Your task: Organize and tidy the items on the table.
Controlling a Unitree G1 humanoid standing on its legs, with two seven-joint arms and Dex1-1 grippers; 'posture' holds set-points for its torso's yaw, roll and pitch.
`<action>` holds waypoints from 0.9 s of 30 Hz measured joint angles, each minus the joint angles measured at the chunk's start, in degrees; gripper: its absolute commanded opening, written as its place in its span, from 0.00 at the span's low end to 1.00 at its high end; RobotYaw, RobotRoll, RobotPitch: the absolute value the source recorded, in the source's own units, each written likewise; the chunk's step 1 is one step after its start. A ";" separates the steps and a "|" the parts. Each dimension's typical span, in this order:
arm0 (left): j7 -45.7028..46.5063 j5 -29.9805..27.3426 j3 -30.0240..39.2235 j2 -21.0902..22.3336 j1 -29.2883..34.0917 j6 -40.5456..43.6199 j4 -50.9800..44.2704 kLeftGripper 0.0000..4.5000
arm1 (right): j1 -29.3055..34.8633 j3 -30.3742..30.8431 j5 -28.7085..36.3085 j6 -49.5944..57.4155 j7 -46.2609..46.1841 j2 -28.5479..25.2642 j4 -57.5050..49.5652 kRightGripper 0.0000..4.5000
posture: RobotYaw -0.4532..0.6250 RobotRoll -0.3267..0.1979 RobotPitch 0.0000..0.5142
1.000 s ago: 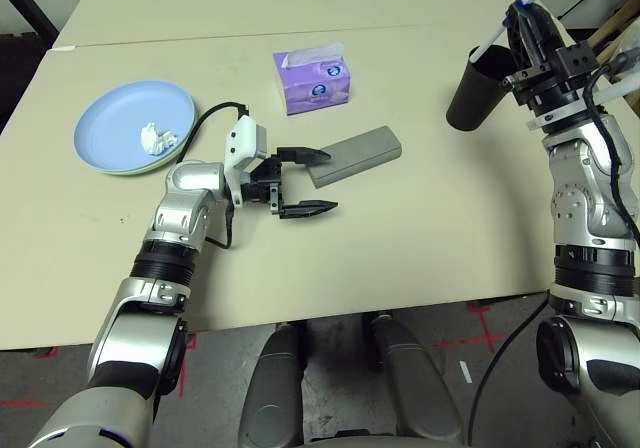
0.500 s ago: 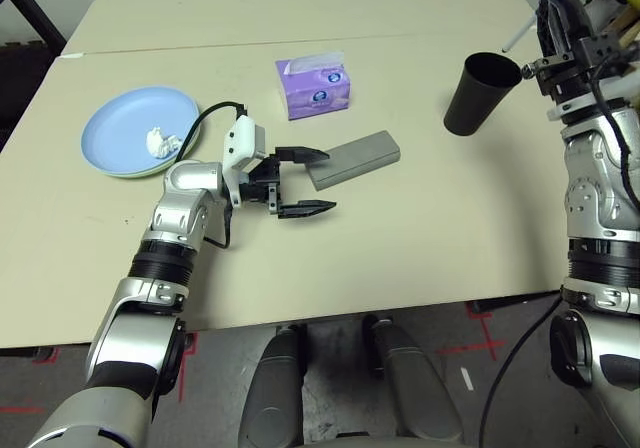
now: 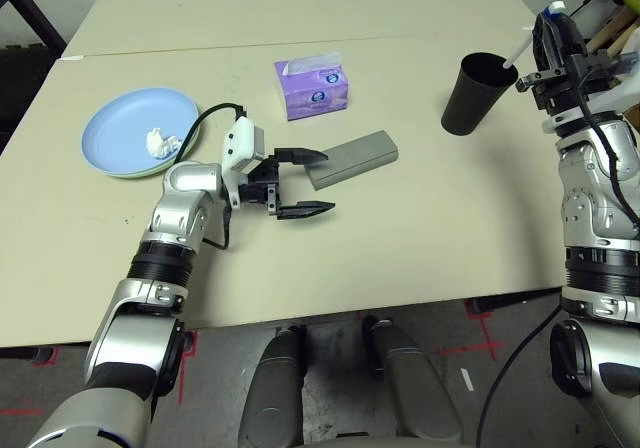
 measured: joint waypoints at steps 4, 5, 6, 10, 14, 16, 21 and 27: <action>0.63 -0.01 0.03 0.01 0.38 0.00 -0.26 1.00 | 0.00 0.03 0.00 0.56 -0.07 0.01 0.09 0.83 | 0.44 0.62 0.36; 1.17 -0.01 0.09 0.00 0.52 0.00 -0.53 1.00 | 0.00 0.03 0.04 0.84 -0.07 0.01 0.10 0.90 | 0.44 0.62 0.36; 1.98 -0.03 0.42 -0.17 0.72 0.00 -1.10 1.00 | 0.01 0.03 0.08 1.05 -0.06 0.02 0.13 0.99 | 0.44 0.62 0.37; 7.74 -0.45 3.08 -2.21 1.48 0.41 -3.63 1.00 | 0.02 0.01 0.20 1.24 0.04 0.04 0.53 0.99 | 0.46 0.62 0.37; 15.10 -0.57 5.23 -4.44 3.26 0.73 -6.67 1.00 | 0.02 -0.06 0.50 1.28 0.56 0.05 1.44 0.99 | 0.47 0.62 0.37; 19.60 -0.07 6.14 -4.95 3.77 0.74 -7.95 1.00 | 0.02 -0.07 0.77 1.31 0.77 0.10 1.71 0.99 | 0.47 0.62 0.37; 34.44 1.57 9.89 -8.03 4.16 1.62 -9.19 1.00 | 1.30 -0.38 1.64 0.75 1.03 0.96 1.98 0.99 | 0.50 0.62 0.37; 48.96 3.22 13.68 -9.78 5.25 3.08 -12.88 1.00 | 8.19 -2.98 3.63 -1.56 -1.86 5.53 1.12 0.99 | 0.52 0.62 0.37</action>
